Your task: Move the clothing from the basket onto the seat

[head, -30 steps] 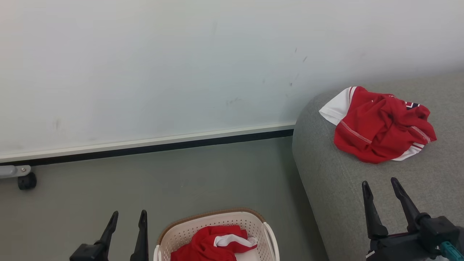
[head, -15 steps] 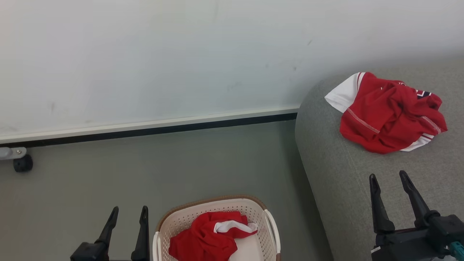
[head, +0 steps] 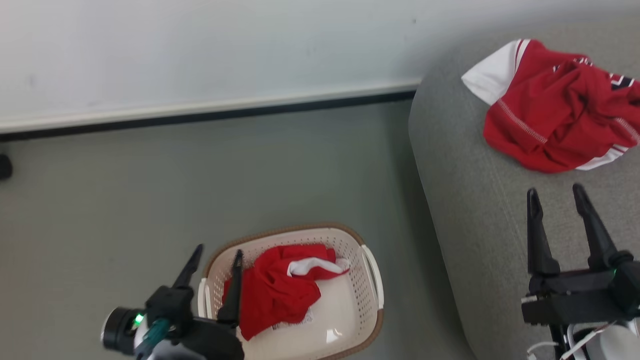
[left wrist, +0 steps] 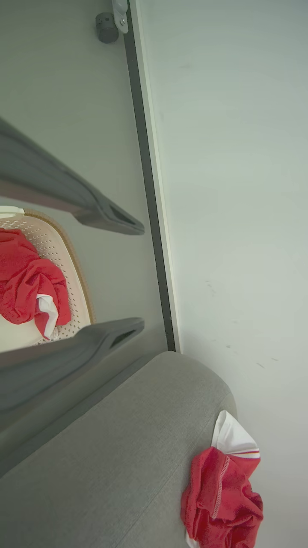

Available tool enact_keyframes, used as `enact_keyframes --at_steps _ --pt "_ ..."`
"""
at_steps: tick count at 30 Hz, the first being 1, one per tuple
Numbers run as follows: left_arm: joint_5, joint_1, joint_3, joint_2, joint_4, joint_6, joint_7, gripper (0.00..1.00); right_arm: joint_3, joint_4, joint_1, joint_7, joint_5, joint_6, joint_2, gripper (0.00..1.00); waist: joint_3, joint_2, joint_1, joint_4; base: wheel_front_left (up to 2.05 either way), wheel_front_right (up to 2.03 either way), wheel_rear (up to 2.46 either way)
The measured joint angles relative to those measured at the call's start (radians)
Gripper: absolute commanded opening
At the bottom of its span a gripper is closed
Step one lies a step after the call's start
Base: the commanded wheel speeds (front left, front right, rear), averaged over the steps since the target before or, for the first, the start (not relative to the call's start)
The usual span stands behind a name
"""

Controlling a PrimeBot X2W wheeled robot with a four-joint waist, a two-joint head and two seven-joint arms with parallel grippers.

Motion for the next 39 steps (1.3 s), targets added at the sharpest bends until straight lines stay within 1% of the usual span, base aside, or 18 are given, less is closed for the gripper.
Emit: enact_keyframes --at_steps 2,6,7,10,19,22,23,31,34,39 --pt "0.033 -0.033 -0.029 0.000 0.026 -0.014 0.016 1.00 -0.001 -0.013 -0.024 -0.002 -0.002 0.000 0.000 1.00 0.029 0.0000 0.0000 -0.005 0.00 0.00 0.00" --pt "0.056 -0.095 -0.066 -0.006 0.083 -0.026 0.043 1.00 0.000 -0.036 -0.075 -0.002 -0.018 0.000 0.002 1.00 0.086 0.0000 0.0001 -0.018 0.00 0.00 0.00" --pt "0.076 -0.121 -0.078 -0.012 0.113 -0.033 0.056 1.00 0.002 -0.050 -0.103 -0.002 -0.023 0.000 0.003 1.00 0.114 0.0000 0.0001 -0.026 0.00 0.00 0.00" --pt "0.089 -0.159 -0.091 -0.020 0.154 -0.035 0.073 1.00 0.001 -0.062 -0.144 -0.002 -0.030 0.000 0.003 1.00 0.158 0.0000 0.0001 -0.039 0.00 0.00 0.00" --pt "0.120 -0.280 -0.110 -0.020 0.294 -0.043 0.123 1.00 0.002 -0.112 -0.249 -0.002 -0.039 0.000 0.020 1.00 0.289 0.0001 0.0001 -0.085 0.00 0.00 0.00" --pt "0.149 -0.315 -0.117 -0.015 0.336 -0.044 0.139 1.00 0.000 -0.125 -0.274 -0.002 -0.040 0.000 0.020 1.00 0.334 0.0001 0.0001 -0.100 0.00 0.00 0.00" --pt "0.149 -0.315 -0.117 -0.015 0.336 -0.044 0.139 1.00 0.000 -0.125 -0.274 -0.002 -0.040 0.000 0.020 1.00 0.334 0.0001 0.0001 -0.100 0.00 0.00 0.00" --pt "0.176 -0.409 -0.134 -0.012 0.418 -0.044 0.162 1.00 -0.013 -0.171 -0.334 -0.002 -0.047 0.000 0.021 1.00 0.455 0.0001 0.0000 -0.130 0.00 0.00 0.00" --pt "0.187 -0.442 -0.139 -0.013 0.439 -0.052 0.165 1.00 -0.017 -0.186 -0.359 -0.003 -0.051 0.000 0.021 1.00 0.501 0.0001 0.0000 -0.137 0.00 0.00 0.00" --pt "0.203 -0.502 -0.137 -0.014 0.468 -0.051 0.165 1.00 -0.021 -0.212 -0.405 -0.003 -0.056 0.000 0.021 1.00 0.577 0.0001 0.0000 -0.142 0.00 0.00 0.00"
